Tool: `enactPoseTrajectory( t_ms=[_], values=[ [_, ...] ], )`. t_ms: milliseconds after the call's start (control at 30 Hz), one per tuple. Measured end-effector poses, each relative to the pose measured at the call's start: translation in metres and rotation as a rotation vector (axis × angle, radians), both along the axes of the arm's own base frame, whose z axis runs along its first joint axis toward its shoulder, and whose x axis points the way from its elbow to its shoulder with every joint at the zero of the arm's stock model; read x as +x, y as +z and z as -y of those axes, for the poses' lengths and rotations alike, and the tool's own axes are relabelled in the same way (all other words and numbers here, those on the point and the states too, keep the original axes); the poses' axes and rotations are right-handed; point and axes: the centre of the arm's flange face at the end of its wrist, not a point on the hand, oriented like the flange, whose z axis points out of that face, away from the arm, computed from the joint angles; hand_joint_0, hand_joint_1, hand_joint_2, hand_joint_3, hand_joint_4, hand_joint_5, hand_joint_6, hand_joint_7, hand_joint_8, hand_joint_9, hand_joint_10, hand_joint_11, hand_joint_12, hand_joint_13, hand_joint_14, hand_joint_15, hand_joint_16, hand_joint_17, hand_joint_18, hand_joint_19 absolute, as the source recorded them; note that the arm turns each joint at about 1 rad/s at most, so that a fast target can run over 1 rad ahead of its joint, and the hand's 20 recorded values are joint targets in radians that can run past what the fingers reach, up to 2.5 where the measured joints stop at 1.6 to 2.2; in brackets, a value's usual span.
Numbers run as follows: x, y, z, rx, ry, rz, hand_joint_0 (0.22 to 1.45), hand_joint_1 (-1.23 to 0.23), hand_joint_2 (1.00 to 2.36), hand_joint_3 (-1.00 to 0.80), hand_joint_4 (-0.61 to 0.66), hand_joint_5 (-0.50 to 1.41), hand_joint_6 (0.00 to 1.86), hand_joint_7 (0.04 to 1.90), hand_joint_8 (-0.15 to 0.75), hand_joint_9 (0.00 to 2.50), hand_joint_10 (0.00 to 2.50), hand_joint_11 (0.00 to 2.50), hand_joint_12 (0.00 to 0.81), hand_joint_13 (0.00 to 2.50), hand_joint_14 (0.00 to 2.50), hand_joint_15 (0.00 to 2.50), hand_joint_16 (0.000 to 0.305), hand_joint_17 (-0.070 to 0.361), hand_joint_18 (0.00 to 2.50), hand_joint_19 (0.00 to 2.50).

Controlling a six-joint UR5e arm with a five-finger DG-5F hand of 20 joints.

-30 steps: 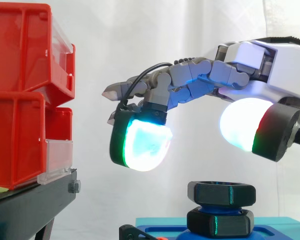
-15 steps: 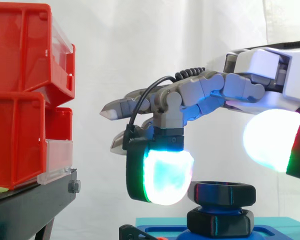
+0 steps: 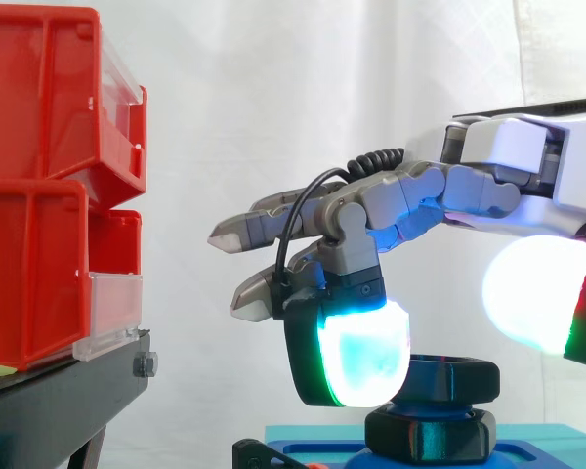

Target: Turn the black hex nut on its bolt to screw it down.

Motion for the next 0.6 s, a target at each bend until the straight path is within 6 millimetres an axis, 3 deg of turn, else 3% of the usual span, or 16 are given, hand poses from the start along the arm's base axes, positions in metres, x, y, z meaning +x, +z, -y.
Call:
enactPoseTrajectory(
  t_ms=[600],
  values=[
    [-0.003, 0.001, 0.027, -0.012, -0.013, 0.019, 0.45, -0.14, 1.00, -0.50, 0.08, -0.01, 0.50, 1.48, 0.209, 0.67, 0.00, 0.00, 0.351, 0.32, 0.00, 0.00, 0.046, 0.103, 0.17, 0.19]
  ],
)
